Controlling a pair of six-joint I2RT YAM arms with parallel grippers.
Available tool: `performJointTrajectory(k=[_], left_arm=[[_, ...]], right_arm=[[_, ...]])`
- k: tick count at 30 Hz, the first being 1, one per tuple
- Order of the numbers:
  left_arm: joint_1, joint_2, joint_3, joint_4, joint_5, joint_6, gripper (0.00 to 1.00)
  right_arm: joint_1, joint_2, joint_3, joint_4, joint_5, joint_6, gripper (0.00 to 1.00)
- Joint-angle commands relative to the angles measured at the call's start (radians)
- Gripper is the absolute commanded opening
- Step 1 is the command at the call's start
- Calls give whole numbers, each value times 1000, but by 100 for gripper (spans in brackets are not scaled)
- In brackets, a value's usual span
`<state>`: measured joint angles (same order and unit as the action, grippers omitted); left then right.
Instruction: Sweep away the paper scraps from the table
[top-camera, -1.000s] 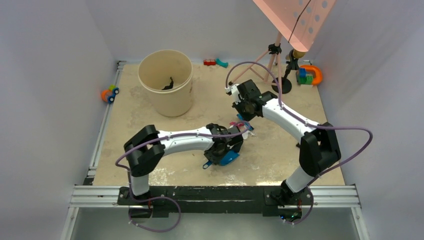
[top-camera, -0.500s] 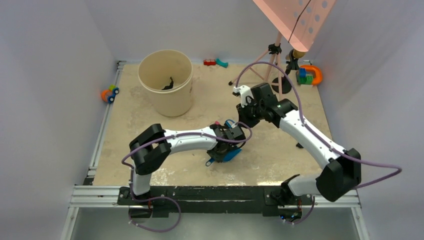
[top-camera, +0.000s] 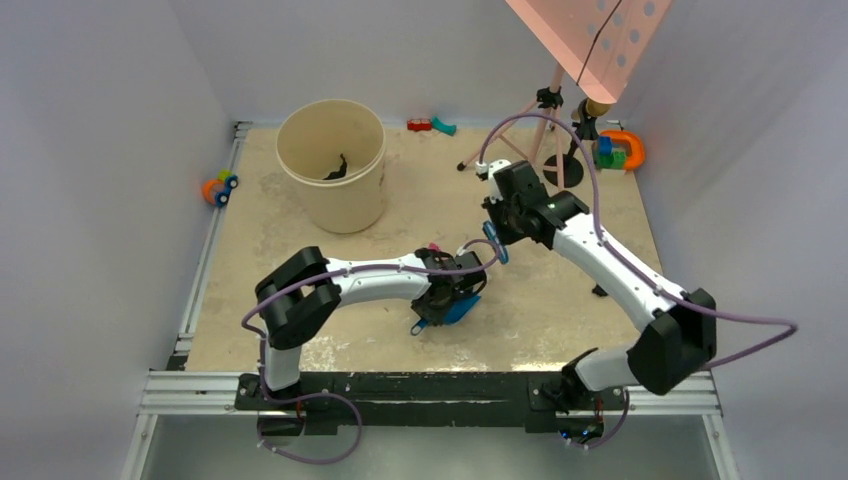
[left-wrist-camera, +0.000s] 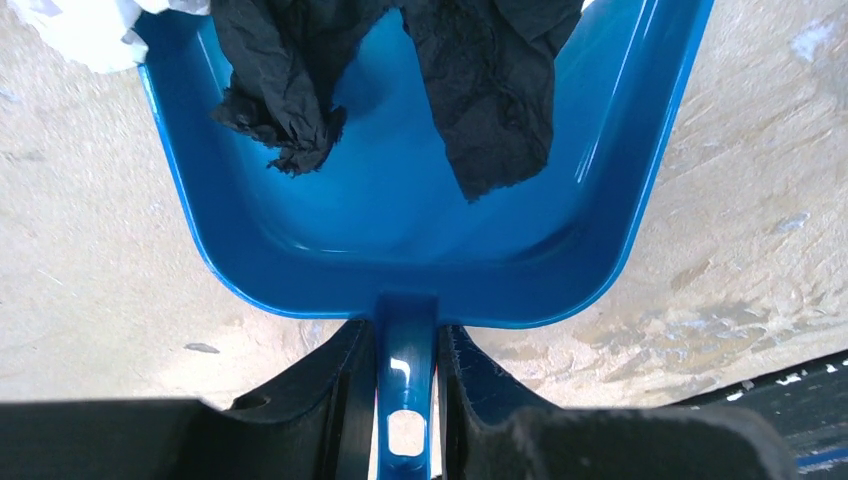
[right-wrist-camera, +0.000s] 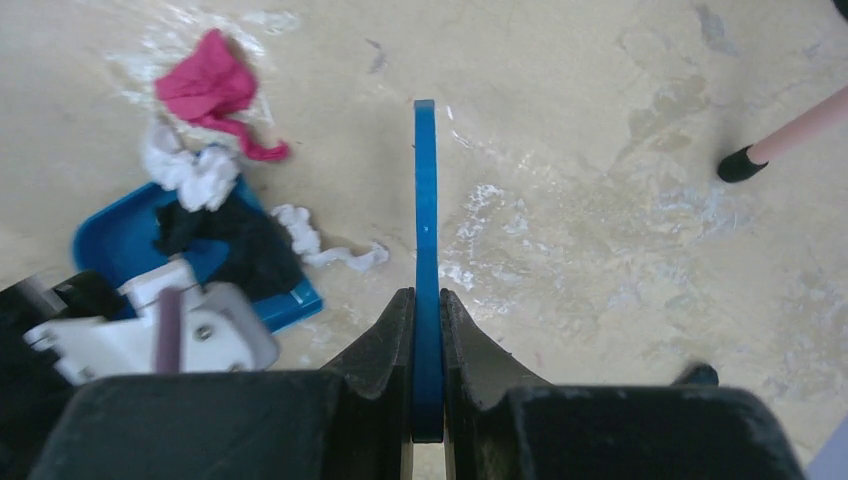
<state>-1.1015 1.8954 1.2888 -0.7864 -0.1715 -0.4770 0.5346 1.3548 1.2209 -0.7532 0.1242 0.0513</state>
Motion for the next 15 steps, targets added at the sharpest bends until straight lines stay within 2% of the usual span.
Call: performJointTrajectory(k=[1, 4, 9, 15], left_arm=[[3, -46, -7, -73, 55, -61, 0], [5, -65, -10, -98, 72, -77, 0], [32, -66, -10, -110, 98, -72, 0], [65, -62, -15, -84, 79, -55, 0]], right_arm=[[5, 110, 17, 28, 96, 24, 0], [22, 155, -12, 77, 3, 22, 0], [81, 191, -34, 119, -286, 9, 0], [111, 95, -96, 211, -539, 77, 0]])
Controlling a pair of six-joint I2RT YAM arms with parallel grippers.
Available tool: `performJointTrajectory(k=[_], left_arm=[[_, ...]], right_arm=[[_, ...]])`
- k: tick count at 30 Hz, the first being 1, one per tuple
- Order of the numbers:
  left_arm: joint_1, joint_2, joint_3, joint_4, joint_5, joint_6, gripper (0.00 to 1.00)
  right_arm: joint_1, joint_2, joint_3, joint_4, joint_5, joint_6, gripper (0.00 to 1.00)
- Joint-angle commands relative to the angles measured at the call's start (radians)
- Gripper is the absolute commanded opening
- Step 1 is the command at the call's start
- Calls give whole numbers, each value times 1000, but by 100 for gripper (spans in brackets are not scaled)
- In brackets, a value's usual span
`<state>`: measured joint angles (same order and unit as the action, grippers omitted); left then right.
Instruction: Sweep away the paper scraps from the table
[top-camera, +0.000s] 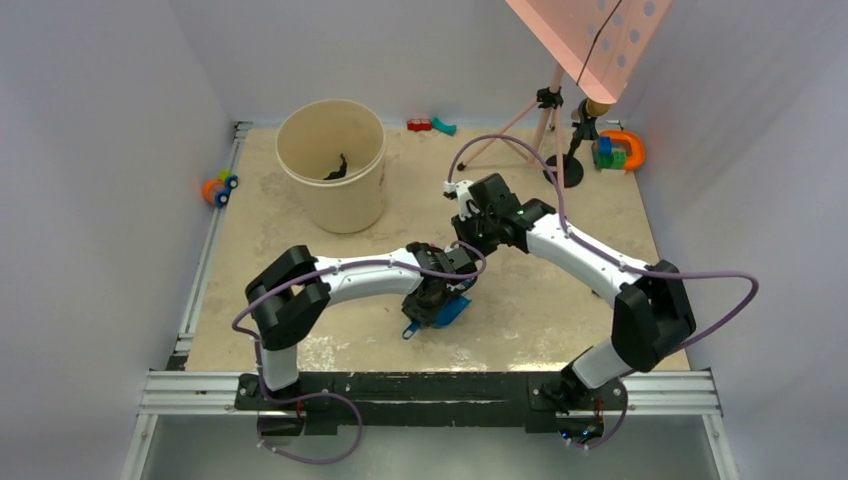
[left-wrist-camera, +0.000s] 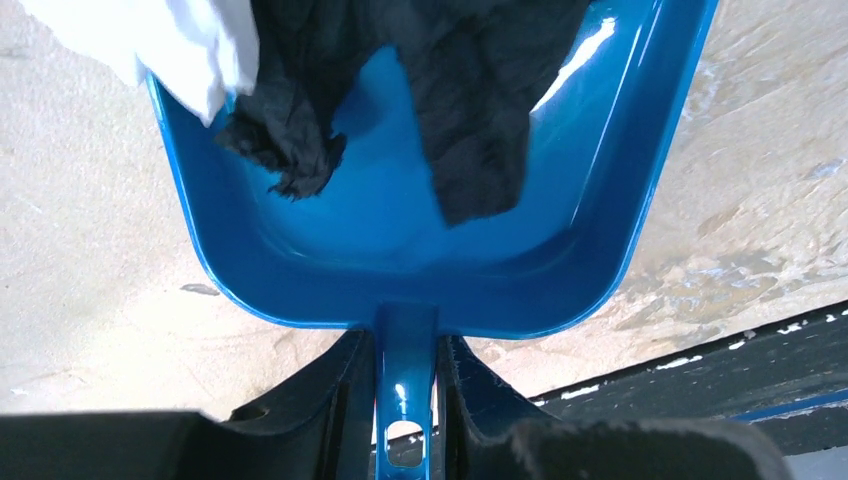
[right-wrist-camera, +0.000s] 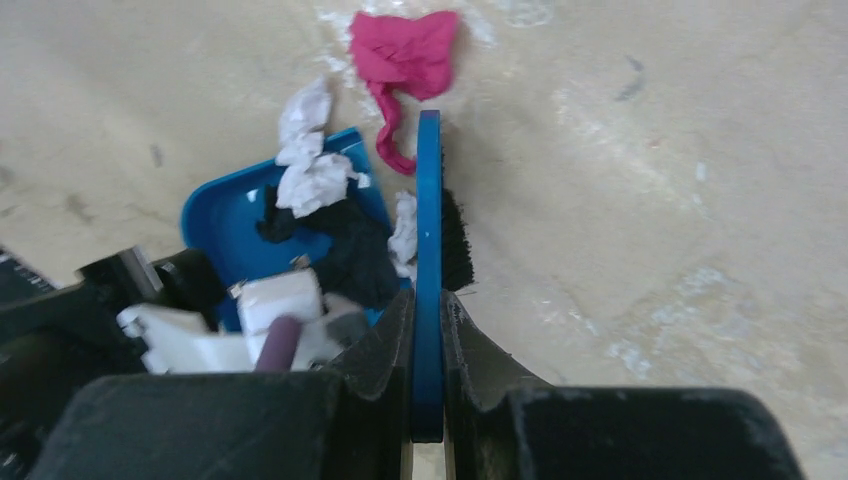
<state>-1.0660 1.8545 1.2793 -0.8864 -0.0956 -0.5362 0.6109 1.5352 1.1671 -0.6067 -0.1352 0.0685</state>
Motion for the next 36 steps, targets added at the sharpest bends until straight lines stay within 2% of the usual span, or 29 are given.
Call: performJointTrajectory(k=[1, 9, 15, 20, 25, 29, 33, 36], left_arm=[[32, -22, -7, 21, -8, 8, 0], [33, -47, -63, 52, -18, -2, 0], [50, -98, -144, 114, 20, -12, 0], [55, -118, -170, 125, 54, -18, 0], [75, -137, -193, 132, 84, -23, 0], [102, -143, -203, 131, 91, -18, 0], [128, -152, -212, 131, 114, -12, 0], [142, -142, -203, 133, 122, -3, 0]], right_arm=[[25, -106, -49, 69, -269, 78, 0], [-117, -252, -49, 60, -214, 140, 0], [-170, -230, -23, 118, -159, 172, 0], [-179, -121, 21, 254, -120, 125, 0], [-179, 47, 172, 241, -73, 68, 0], [-176, 125, 227, 256, -36, -46, 0], [-174, 180, 234, 237, -86, -182, 0], [-170, 222, 231, 230, -191, -192, 0]])
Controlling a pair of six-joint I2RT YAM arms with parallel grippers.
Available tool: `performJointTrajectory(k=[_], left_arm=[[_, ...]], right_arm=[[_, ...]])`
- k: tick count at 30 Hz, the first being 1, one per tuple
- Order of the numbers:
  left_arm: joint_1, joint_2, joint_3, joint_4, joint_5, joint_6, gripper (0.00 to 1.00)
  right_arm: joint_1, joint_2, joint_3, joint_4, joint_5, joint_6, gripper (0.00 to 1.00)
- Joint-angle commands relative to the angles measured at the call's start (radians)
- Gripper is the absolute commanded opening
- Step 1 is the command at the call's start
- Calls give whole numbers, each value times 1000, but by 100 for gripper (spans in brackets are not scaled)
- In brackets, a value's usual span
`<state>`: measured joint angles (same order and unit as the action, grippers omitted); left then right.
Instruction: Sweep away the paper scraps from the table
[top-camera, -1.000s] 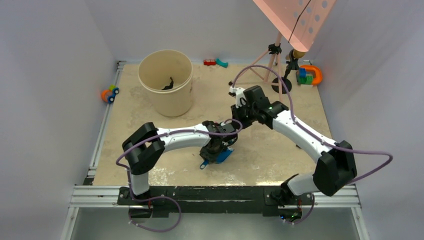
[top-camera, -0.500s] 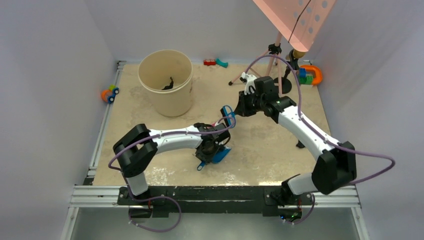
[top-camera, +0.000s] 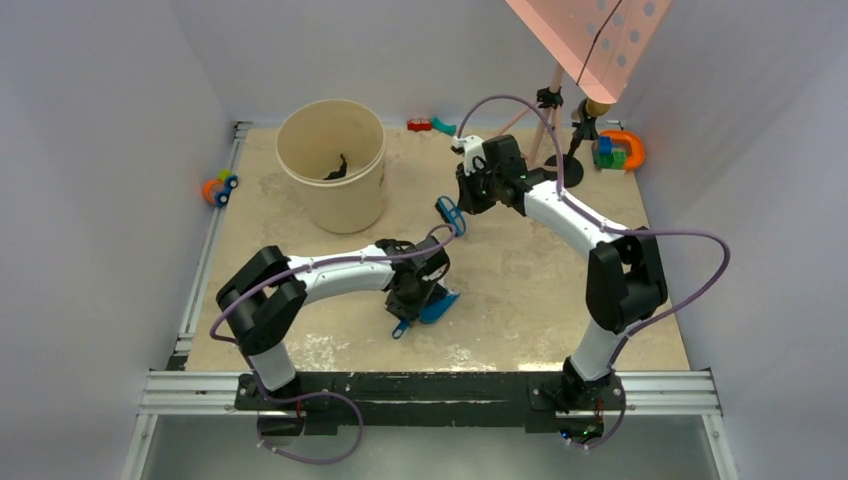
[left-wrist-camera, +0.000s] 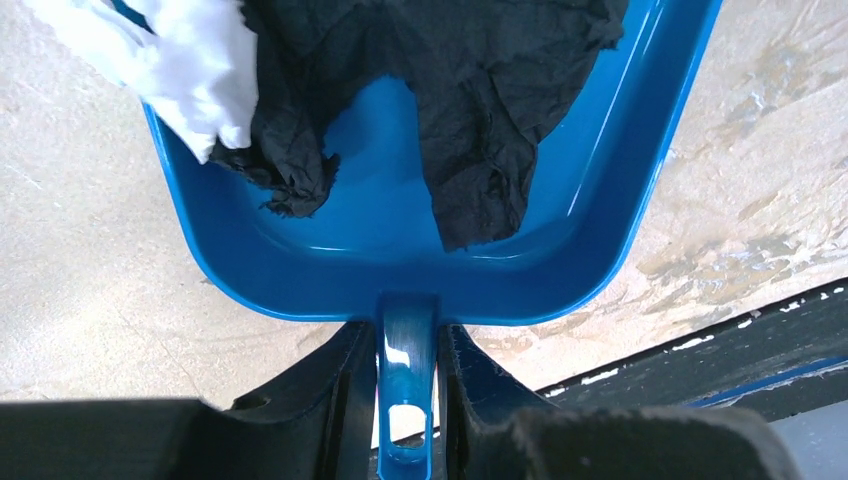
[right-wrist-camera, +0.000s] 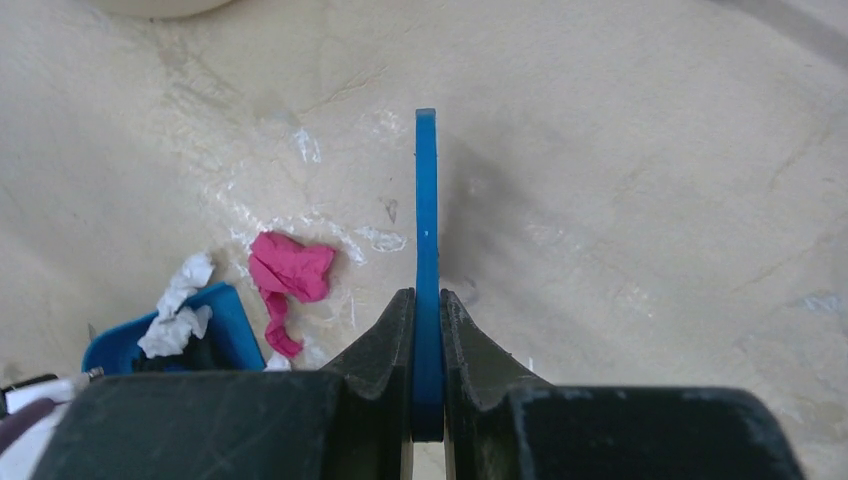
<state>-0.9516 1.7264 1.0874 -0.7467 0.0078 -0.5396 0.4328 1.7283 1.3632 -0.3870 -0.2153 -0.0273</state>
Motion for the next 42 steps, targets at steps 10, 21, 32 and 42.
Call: performJointTrajectory(k=[10, 21, 32, 42], left_arm=[[50, 45, 61, -56, -73, 24, 0], [49, -4, 29, 65, -274, 58, 0], [33, -121, -69, 148, -286, 98, 0], [25, -234, -35, 55, -320, 101, 0]], right_arm=[[125, 62, -99, -70, -370, -70, 0], [47, -178, -288, 120, -494, 245, 0], [-45, -503, -340, 123, -121, 354, 0], [-48, -843, -486, 108, 331, 379, 0]])
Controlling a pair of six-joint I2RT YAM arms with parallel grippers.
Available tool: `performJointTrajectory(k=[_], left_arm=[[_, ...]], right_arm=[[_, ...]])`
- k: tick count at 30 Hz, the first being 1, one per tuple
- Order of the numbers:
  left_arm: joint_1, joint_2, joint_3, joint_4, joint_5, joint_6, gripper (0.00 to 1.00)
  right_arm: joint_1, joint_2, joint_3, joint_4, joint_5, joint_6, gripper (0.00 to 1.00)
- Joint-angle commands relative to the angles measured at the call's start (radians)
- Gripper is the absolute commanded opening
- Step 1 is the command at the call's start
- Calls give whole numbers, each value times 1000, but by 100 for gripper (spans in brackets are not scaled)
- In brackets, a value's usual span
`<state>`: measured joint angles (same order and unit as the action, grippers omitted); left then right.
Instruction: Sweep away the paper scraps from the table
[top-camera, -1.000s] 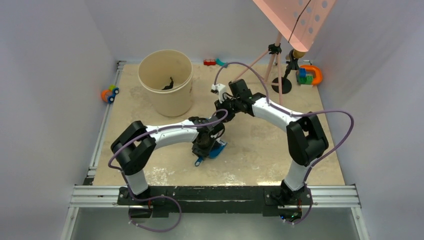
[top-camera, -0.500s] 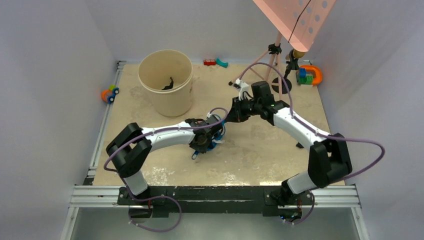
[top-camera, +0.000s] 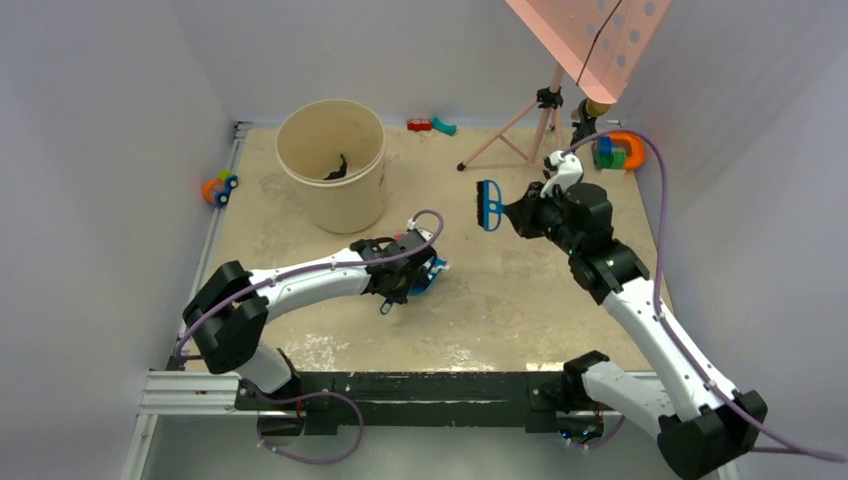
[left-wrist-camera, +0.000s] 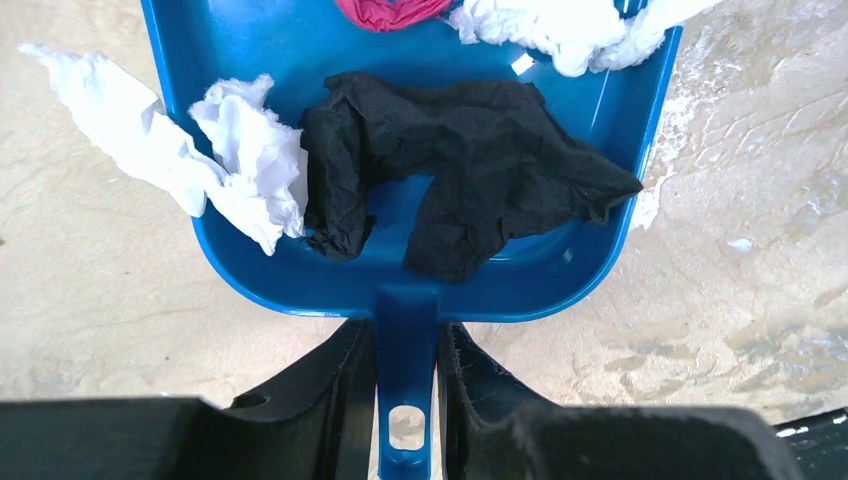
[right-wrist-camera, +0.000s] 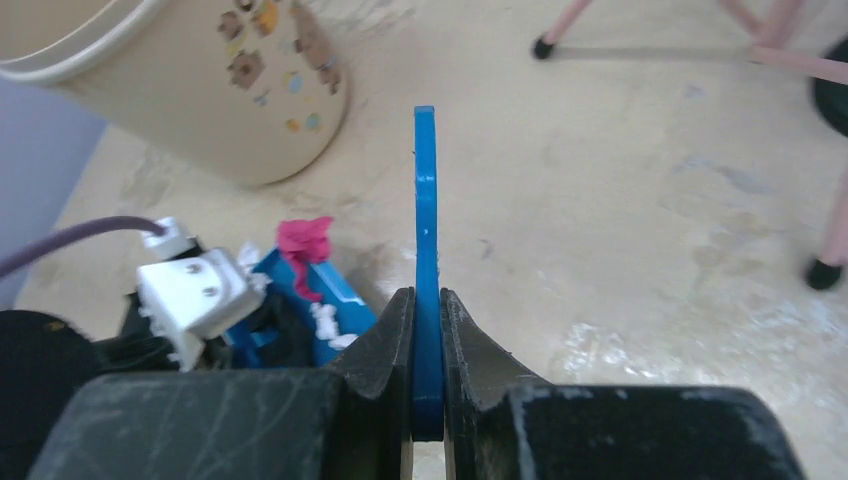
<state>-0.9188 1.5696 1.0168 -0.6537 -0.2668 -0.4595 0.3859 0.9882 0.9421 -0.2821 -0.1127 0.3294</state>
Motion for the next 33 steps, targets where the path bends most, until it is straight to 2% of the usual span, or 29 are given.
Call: performJointTrajectory(k=[1, 5, 8, 13, 21, 25, 27, 29, 31, 33], left_arm=[[-9, -91, 48, -58, -53, 22, 0], [-9, -133, 134, -173, -66, 35, 0], [-8, -152, 236, -259, -23, 70, 0], [19, -107, 471, -435, 59, 121, 0], [220, -55, 814, -534, 349, 110, 0], [393, 14, 967, -564, 556, 60, 0], [522, 39, 977, -522, 736, -4, 0], [628, 33, 902, -389, 942, -114, 0], [718, 1, 746, -138, 1139, -293, 0], [784, -37, 555, 198, 1281, -553, 0]], right_arm=[[-1, -129, -78, 1, 256, 23, 0], [-1, -187, -111, -21, 323, 20, 0], [-1, -192, -113, -42, 335, 17, 0], [-1, -188, -117, -49, 329, 17, 0], [-1, -197, -128, -41, 322, 7, 0], [-1, -197, -130, -37, 311, 7, 0], [0, -196, -128, -39, 308, 7, 0], [0, -199, -129, -41, 310, 7, 0], [-1, -203, -131, -43, 313, 5, 0], [0, -205, -131, -44, 315, 5, 0]])
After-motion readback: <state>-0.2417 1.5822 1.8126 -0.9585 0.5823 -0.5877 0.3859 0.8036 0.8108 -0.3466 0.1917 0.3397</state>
